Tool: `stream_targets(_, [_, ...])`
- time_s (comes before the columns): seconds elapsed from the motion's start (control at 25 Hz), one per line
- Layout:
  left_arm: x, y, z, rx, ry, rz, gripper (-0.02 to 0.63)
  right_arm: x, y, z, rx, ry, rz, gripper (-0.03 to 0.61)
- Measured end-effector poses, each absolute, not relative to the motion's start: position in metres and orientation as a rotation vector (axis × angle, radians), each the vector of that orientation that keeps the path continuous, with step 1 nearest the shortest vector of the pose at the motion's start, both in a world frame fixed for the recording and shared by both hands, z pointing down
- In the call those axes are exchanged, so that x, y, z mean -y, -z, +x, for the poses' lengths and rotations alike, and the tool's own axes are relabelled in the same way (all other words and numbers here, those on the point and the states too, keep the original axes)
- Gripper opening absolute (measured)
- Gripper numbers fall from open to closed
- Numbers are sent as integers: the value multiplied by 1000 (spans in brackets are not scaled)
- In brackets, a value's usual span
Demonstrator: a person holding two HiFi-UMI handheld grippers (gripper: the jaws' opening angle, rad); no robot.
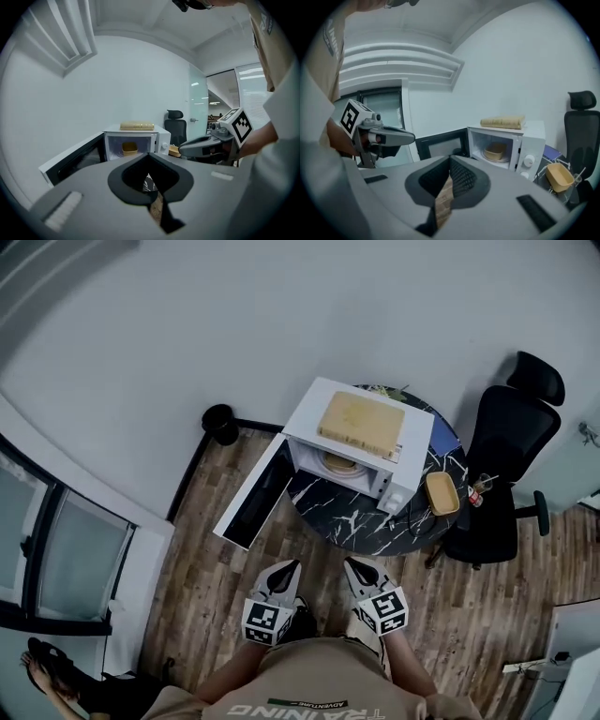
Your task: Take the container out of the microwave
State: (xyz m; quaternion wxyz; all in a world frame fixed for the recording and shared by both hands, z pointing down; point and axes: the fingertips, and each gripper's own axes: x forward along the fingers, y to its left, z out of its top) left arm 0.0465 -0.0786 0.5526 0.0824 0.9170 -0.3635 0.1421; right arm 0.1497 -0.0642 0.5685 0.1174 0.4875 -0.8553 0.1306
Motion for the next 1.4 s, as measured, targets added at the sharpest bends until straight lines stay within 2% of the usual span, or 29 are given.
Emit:
stream_targets(0.6, [169, -570, 40, 782, -413, 2875, 8, 136, -563, 122, 2328, -394, 1586, 8])
stream_targets(0.92, [191, -597, 37, 866, -408, 2778, 8, 158, -573, 124, 2310, -342, 1466, 8])
stream_targets(1.4, [252, -565, 66, 1112, -497, 2761, 8, 246, -589, 164, 2368, -202, 1325, 9])
